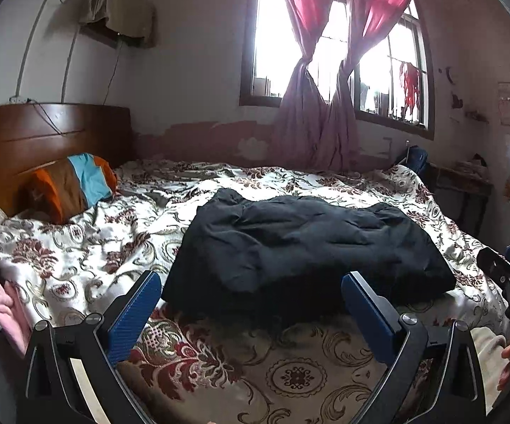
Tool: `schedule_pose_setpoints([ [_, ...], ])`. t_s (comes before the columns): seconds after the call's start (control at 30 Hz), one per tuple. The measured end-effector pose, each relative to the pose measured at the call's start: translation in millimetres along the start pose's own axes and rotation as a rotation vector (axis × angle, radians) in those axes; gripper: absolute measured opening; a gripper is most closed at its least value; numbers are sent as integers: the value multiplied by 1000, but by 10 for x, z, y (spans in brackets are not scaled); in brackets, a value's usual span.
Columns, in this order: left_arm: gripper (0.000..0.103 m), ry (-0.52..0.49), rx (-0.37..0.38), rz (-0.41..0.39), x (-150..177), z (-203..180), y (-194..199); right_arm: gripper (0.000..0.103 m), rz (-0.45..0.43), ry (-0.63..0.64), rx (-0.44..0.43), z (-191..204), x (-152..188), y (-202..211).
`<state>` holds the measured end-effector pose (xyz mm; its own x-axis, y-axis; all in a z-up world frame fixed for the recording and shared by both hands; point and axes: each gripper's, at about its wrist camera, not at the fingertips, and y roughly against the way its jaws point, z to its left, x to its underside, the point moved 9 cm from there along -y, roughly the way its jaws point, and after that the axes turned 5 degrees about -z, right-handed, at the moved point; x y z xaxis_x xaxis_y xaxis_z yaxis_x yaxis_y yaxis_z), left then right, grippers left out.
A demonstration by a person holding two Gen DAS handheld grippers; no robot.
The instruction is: Fold large clothes
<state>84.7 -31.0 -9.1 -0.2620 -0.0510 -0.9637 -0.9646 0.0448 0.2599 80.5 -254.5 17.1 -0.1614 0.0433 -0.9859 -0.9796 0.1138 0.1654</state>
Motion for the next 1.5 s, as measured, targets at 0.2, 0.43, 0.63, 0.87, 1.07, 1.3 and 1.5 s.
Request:
schedule_pose_setpoints([
  [0.2,103,-15,-3,19,107,-16,-34,102,56,20,-9,55,144,-102],
  [0.43,103,-21,-9,52,213,-1,-95,102,109,17,-11,51,279,-185],
  [0.63,103,-27,-17,77,285,10,-126,101,150,25,-14,79,368,-250],
  [0.87,103,-19,-18,83,296,20,-126,101,168,26,-18,96,407,-274],
  [1.07,103,-20,-14,82,301,11,-119,101,168,26,-17,99,405,-273],
  [1.3,103,-19,-13,83,312,5,-116,102,169,26,-17,95,407,-274],
  [1.5,103,-20,-14,81,318,5,-107,102,169,25,-17,92,405,-275],
])
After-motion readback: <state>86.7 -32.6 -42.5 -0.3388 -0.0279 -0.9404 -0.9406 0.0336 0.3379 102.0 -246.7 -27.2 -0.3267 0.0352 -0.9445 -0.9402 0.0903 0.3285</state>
